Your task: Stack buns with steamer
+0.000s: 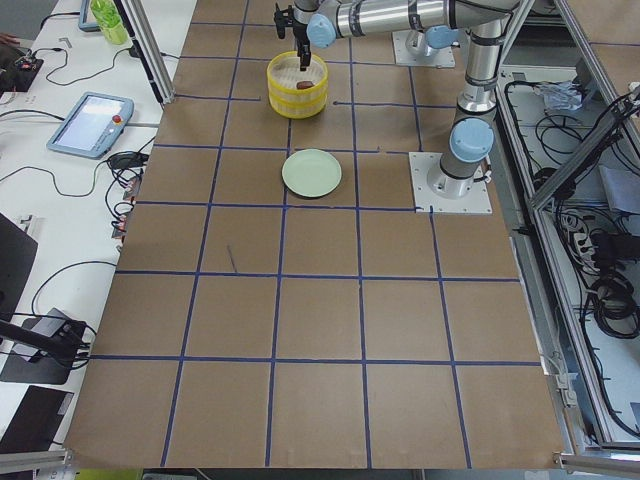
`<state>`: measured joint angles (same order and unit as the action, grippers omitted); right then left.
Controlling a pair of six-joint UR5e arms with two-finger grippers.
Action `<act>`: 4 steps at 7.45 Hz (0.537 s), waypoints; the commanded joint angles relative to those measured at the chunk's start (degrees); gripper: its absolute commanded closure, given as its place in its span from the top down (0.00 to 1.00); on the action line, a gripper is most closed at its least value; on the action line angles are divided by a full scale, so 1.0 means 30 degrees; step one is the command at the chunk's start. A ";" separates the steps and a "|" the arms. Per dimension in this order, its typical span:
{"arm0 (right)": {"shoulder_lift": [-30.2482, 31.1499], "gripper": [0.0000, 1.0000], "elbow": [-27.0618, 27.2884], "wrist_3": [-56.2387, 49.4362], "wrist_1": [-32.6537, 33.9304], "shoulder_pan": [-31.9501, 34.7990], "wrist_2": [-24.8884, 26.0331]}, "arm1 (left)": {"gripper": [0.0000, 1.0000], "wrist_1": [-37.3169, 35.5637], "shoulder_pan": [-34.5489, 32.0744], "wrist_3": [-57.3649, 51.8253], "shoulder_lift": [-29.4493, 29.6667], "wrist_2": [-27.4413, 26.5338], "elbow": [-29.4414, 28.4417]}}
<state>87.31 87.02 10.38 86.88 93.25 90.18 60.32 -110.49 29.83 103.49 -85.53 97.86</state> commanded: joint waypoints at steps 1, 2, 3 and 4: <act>0.0018 1.00 0.0028 -0.0031 0.0013 -0.0001 -0.0002 | 1.00 0.0280 0.1487 -0.4263 -0.0655 -0.0287 0.0017; 0.0018 1.00 0.0057 -0.0031 0.0013 0.0028 0.0027 | 1.00 0.0601 0.3762 -0.5623 -0.1353 0.0060 -0.0041; 0.0018 1.00 0.0057 -0.0031 0.0013 0.0000 -0.0002 | 1.00 0.3012 0.5786 -0.8740 -0.2578 0.1108 -0.0245; 0.0018 1.00 0.0028 -0.0031 0.0071 0.0028 -0.0031 | 1.00 0.5733 0.7256 -1.0279 -0.3983 0.1205 -0.0798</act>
<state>87.36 87.15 10.29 86.97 93.29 90.18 68.73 -95.21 6.64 96.33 -83.33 96.96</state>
